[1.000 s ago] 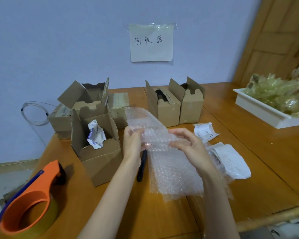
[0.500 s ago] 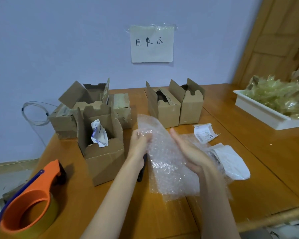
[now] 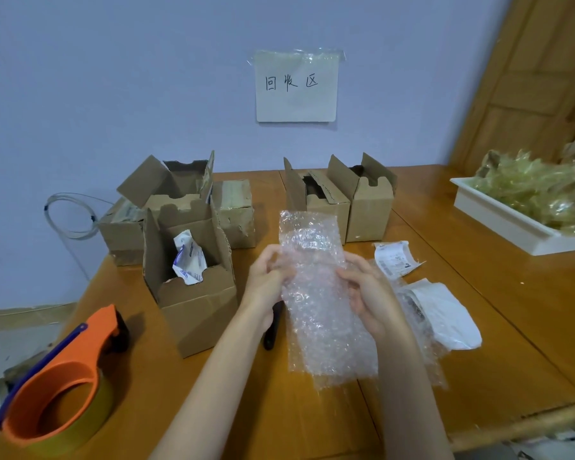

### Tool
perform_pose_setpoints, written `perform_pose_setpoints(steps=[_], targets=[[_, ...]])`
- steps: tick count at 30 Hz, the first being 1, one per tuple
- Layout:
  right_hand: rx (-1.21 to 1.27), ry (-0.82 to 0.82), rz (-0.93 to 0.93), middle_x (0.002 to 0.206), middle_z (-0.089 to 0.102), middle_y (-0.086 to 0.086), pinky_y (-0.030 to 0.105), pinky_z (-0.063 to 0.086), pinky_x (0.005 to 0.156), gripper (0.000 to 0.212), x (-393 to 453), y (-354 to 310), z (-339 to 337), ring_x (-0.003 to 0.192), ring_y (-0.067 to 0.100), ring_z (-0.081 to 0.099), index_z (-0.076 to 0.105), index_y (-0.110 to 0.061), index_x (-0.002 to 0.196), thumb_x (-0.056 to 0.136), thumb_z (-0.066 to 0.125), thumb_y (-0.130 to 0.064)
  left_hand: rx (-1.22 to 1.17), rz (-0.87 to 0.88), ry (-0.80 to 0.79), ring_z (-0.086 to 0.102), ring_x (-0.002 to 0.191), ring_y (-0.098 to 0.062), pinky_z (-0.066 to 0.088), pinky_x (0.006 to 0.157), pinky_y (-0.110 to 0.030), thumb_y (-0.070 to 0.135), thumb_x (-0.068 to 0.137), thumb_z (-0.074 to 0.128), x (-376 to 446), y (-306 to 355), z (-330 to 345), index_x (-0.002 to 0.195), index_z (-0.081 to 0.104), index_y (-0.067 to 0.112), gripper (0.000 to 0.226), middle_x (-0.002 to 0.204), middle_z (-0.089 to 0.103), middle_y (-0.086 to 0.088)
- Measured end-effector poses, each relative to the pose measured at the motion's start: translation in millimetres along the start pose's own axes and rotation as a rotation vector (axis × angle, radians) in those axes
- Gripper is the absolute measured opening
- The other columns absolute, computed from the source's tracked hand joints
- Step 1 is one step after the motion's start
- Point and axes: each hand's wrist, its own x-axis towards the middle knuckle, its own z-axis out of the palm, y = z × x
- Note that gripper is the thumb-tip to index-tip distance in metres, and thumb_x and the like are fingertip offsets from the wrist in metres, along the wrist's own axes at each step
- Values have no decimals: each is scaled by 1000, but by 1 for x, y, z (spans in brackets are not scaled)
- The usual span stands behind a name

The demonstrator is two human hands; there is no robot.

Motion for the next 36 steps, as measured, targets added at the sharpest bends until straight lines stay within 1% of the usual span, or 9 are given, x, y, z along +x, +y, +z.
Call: perform_pose_setpoints(steps=[5,9,11,15,18,20,25,32,36], targets=[[105,4,67,109,67,17,36,49,90,27,4,3,2,99,27,63,61,-6,101,95,38,6,-76,-28,2,60,97,-25,53,76,-35,1,92,38,-3,1,3,67,59,9,33,102,65,-12],[174,97,71,93,65,18,35,47,81,32,4,-4,3,89,27,61,61,1,89,98,38,-19,14,-28,8,60,102,-24,49,89,-38,28,88,56,-3,3,2,74,59,8,25,101,66,-9],[92,34,54,103,63,14,34,47,83,34,2,-6,2,95,24,61,58,0,102,93,55,-33,154,-22,-4,61,101,-22,51,83,-33,13,81,70,-4,6,4,87,65,13,8,106,65,-5],[-353,-168,161,140,46,-2,37,47,98,118,-7,-7,1,128,25,49,20,-22,151,55,86,-46,201,64,67,53,113,-14,44,82,-22,2,76,76,-2,7,6,102,67,23,35,119,58,3],[-270,-65,157,107,73,8,51,49,98,70,-1,-5,-1,102,30,67,60,-13,121,57,90,-18,264,116,92,52,113,-14,43,77,-14,1,77,76,-2,8,6,110,59,24,44,122,53,3],[-323,-1,99,99,74,9,48,52,92,42,-4,-6,3,94,29,70,64,-15,104,68,82,-4,427,162,75,50,117,-15,42,77,-13,-3,77,75,-4,8,7,127,48,26,64,128,48,2],[-381,26,1,103,70,8,42,55,86,41,-12,-18,20,91,24,68,57,-16,102,72,77,4,842,300,88,51,118,-20,46,88,-28,12,85,69,-16,14,6,139,40,27,63,133,45,2],[-676,80,-143,102,69,1,39,53,85,24,-27,-34,29,93,20,65,61,-21,101,82,73,-28,910,354,111,50,121,-21,49,94,-33,27,88,68,-26,19,3,146,29,20,70,140,36,-3],[-840,322,-365,97,65,-3,38,48,84,30,-36,-54,46,96,22,60,62,-20,108,82,70,-35,557,881,228,56,113,-9,48,96,-25,2,89,61,-55,48,-4,129,54,8,41,126,55,-2]])
